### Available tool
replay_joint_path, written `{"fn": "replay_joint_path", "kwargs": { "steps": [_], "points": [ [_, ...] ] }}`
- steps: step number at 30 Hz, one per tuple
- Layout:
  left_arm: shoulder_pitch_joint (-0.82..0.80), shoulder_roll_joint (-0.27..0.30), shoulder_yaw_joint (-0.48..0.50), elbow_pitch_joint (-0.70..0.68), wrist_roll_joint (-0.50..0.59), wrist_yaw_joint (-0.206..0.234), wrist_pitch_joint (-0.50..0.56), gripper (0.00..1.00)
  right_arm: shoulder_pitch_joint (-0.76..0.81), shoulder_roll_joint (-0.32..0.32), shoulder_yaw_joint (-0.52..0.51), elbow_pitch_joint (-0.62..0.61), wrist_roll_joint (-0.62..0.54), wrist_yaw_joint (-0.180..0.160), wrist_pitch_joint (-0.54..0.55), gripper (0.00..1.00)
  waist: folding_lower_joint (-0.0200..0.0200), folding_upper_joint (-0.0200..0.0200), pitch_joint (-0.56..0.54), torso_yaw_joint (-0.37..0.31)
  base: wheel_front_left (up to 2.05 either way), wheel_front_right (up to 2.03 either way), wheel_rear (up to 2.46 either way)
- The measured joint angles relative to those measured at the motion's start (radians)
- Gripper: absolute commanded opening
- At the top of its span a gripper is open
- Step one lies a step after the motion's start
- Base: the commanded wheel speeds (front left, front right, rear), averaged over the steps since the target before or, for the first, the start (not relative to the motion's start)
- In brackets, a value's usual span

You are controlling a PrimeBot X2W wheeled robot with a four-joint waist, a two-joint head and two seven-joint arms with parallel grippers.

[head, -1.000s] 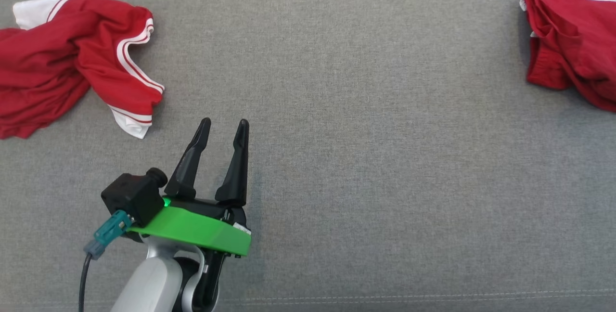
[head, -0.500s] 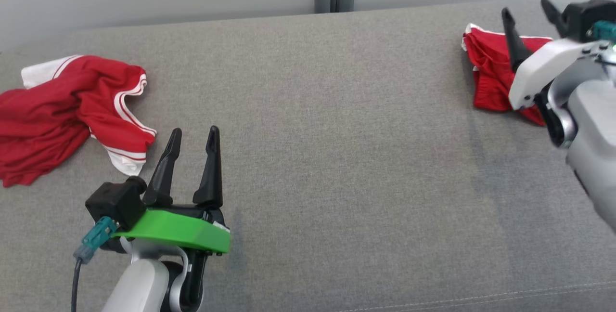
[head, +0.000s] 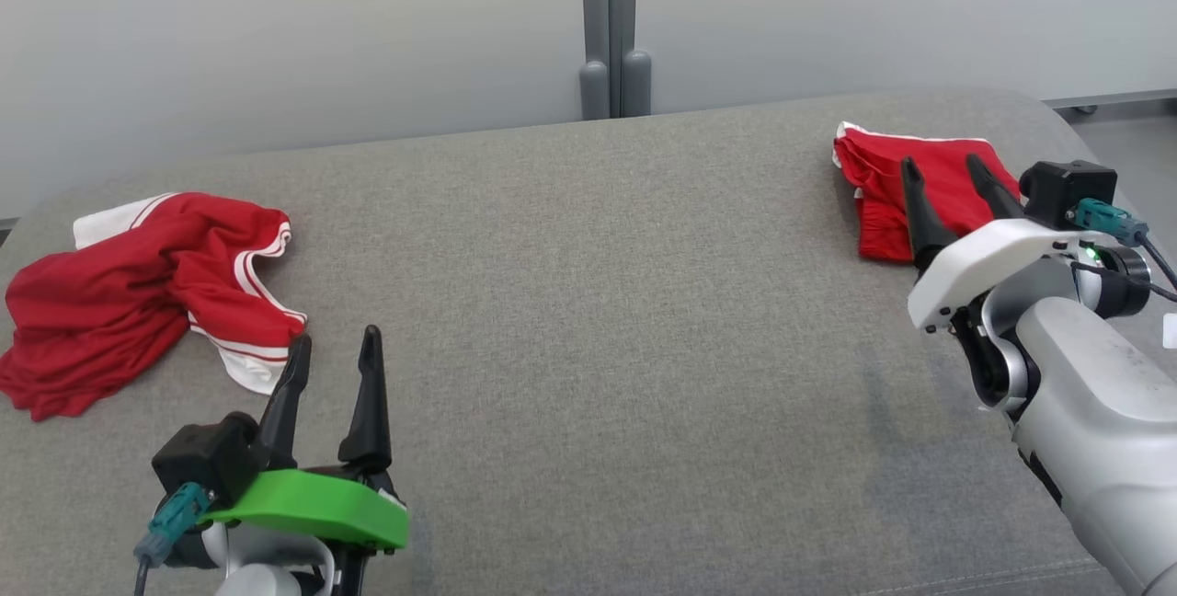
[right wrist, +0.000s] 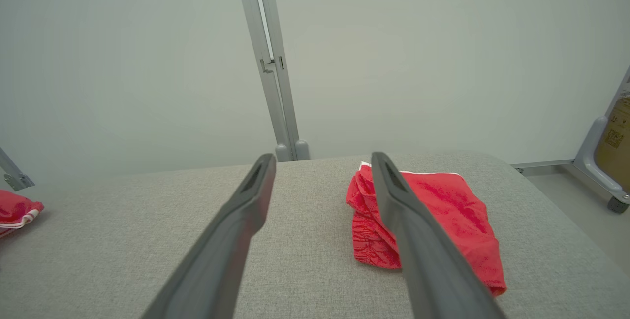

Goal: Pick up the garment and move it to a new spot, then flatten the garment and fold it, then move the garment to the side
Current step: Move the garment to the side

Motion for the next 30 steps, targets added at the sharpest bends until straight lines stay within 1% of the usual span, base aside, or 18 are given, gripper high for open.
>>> {"fn": "replay_joint_path", "kwargs": {
  "steps": [4,6,7,10,14,19,24,30],
  "points": [
    [0.028,-0.002,0.023,0.011,0.007,0.000,-0.001,1.00,0.035,0.003,-0.038,-0.100,-0.041,-0.009,0.000,1.00,0.0000,0.0000,-0.009,0.004,0.00,0.00,0.00],
    [0.048,-0.002,0.042,0.021,0.009,0.000,-0.001,1.00,0.062,0.008,-0.050,-0.139,-0.060,-0.016,0.000,1.00,0.0000,0.0000,-0.011,0.006,0.00,0.00,0.00],
    [0.048,-0.002,0.042,0.021,0.009,0.000,-0.001,1.00,0.062,0.008,-0.050,-0.139,-0.060,-0.016,0.000,1.00,0.0000,0.0000,-0.011,0.006,0.00,0.00,0.00],
    [0.075,-0.003,0.060,0.030,0.015,0.000,-0.001,1.00,0.117,0.019,-0.073,-0.195,-0.088,-0.016,0.000,1.00,0.0000,0.0000,-0.012,0.009,0.00,0.00,0.00],
    [0.085,-0.003,0.078,0.037,0.049,0.000,-0.004,1.00,0.202,0.026,-0.119,-0.253,-0.099,-0.017,0.000,1.00,0.0000,0.0000,-0.011,0.021,0.00,0.00,0.00],
    [0.099,-0.007,0.100,0.042,0.060,0.000,-0.006,1.00,0.301,0.057,-0.159,-0.299,-0.128,-0.017,0.000,1.00,0.0000,-0.0001,-0.009,0.035,0.00,0.00,0.00],
    [0.113,-0.024,0.115,0.047,0.067,0.000,-0.009,1.00,0.389,0.086,-0.199,-0.330,-0.168,-0.017,0.000,1.00,0.0000,0.0000,-0.007,0.042,0.00,0.00,0.00],
    [0.123,-0.022,0.114,0.055,0.121,0.000,-0.009,1.00,0.453,0.115,-0.232,-0.378,-0.219,-0.017,0.000,1.00,0.0000,0.0000,-0.005,0.044,0.00,0.00,0.00]
  ]
}}
